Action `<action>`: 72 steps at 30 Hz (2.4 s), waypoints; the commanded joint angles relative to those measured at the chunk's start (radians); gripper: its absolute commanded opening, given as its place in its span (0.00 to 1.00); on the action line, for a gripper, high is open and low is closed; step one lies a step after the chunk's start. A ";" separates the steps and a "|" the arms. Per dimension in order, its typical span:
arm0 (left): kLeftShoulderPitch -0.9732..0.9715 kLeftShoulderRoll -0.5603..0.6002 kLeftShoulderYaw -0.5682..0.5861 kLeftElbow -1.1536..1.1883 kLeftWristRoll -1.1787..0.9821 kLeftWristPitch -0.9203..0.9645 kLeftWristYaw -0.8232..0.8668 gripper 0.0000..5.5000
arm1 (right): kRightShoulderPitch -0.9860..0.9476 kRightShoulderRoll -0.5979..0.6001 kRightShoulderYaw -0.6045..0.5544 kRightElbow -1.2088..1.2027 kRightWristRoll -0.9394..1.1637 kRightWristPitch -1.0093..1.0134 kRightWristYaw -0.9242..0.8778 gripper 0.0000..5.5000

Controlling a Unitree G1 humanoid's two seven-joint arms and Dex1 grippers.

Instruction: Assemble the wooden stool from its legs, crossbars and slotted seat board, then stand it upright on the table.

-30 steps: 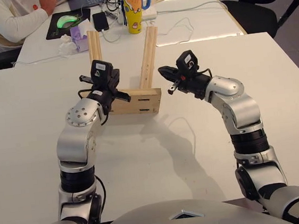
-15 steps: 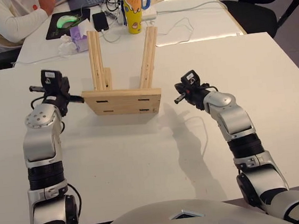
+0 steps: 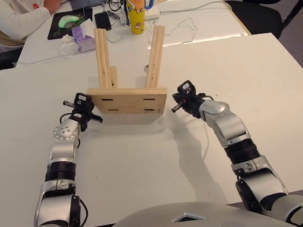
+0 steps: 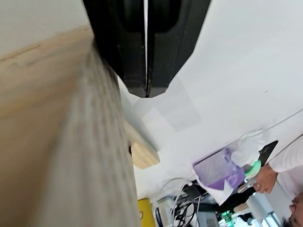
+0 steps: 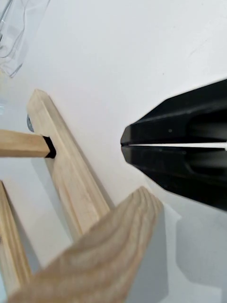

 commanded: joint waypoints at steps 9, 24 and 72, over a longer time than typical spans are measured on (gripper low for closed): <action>0.072 -0.053 -0.046 -0.122 0.016 0.066 0.021 0.00 | -0.022 0.005 -0.026 0.133 -0.023 -0.101 -0.039 0.00; 0.057 -0.129 -0.112 -0.129 0.050 0.165 0.081 0.00 | -0.063 0.013 -0.023 0.287 -0.054 -0.223 -0.031 0.00; -0.126 -0.191 -0.068 -0.887 -0.112 0.611 0.176 0.00 | -0.306 0.112 -0.183 -0.330 0.211 0.134 -0.053 0.00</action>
